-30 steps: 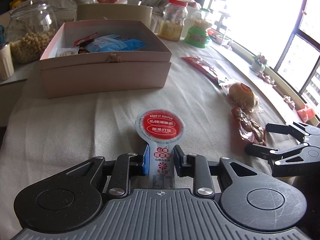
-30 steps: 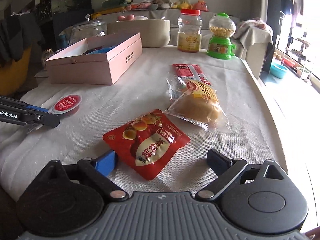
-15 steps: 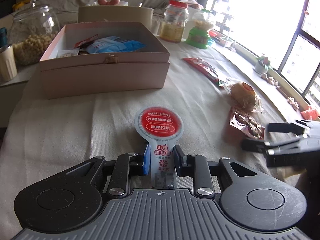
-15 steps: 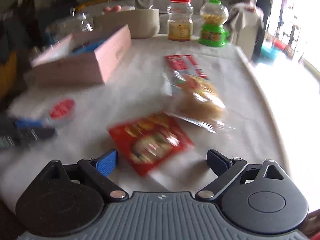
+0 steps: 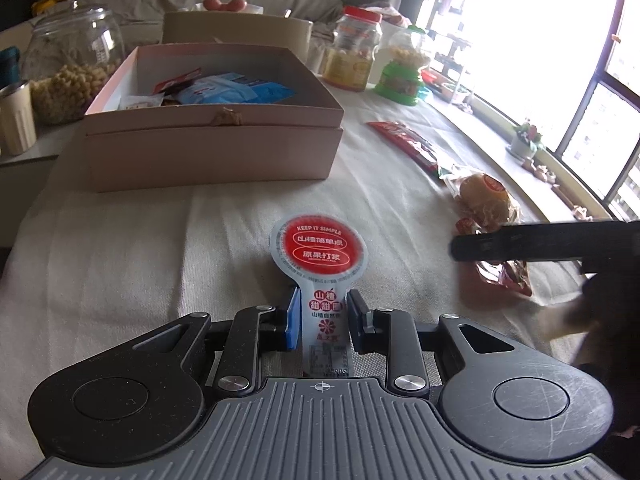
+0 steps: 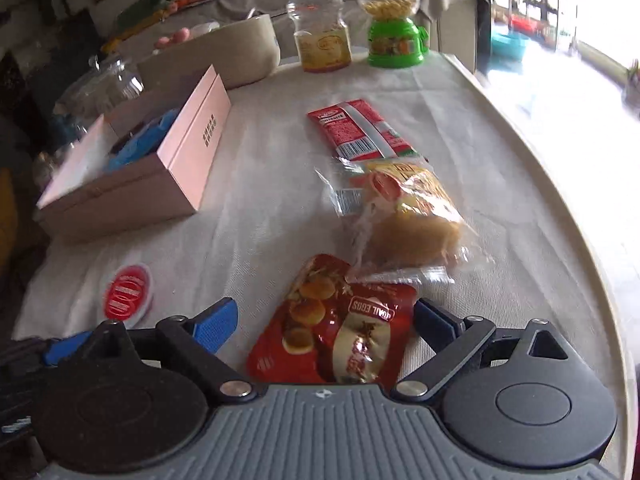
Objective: Organize snacks
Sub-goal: 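Grasp the red fruit-print pouch with the right tool, then carry the red pouch and round lid over the pink box and open both tools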
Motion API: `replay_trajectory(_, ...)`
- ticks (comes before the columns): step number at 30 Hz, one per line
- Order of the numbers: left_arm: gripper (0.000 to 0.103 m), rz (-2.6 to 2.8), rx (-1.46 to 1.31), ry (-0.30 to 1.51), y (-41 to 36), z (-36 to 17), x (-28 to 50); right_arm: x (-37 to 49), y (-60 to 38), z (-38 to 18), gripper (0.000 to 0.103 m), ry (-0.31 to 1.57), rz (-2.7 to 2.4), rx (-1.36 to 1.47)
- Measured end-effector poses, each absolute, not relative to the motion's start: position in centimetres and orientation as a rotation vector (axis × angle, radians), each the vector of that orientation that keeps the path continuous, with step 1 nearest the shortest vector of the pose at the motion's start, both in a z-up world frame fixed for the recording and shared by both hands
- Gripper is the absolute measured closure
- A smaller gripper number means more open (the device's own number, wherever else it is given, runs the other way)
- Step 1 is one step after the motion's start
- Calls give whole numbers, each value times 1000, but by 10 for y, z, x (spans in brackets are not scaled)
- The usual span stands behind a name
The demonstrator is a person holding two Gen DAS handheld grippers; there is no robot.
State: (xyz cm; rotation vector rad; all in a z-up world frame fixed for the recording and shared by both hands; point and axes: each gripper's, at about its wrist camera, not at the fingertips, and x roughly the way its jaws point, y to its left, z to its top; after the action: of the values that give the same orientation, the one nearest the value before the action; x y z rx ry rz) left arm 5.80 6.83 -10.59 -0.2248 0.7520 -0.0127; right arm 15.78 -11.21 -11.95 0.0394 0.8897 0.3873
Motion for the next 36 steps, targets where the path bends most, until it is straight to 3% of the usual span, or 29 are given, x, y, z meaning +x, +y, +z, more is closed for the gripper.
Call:
replay_trajectory(4, 74, -25, -244, 746, 72, -106, 57, 143, -104, -127, 10, 820, 416, -101)
replay_trajectory(9, 75, -28, -275, 743, 76, -107, 58, 136, -120, -125, 26, 792, 460, -110)
replay_trajectory(22, 76, -68, -222, 665, 64, -87, 32, 110, -130, -86, 35, 731, 593, -102)
replay_trajectory(32, 76, -31, -147, 348, 107, 38, 36, 116, -93, 49, 34, 364, 715, -201)
replay_trajectory(36, 76, -30, -203, 360, 133, 58, 89, 157, -52, 95, 34, 328, 744, -200)
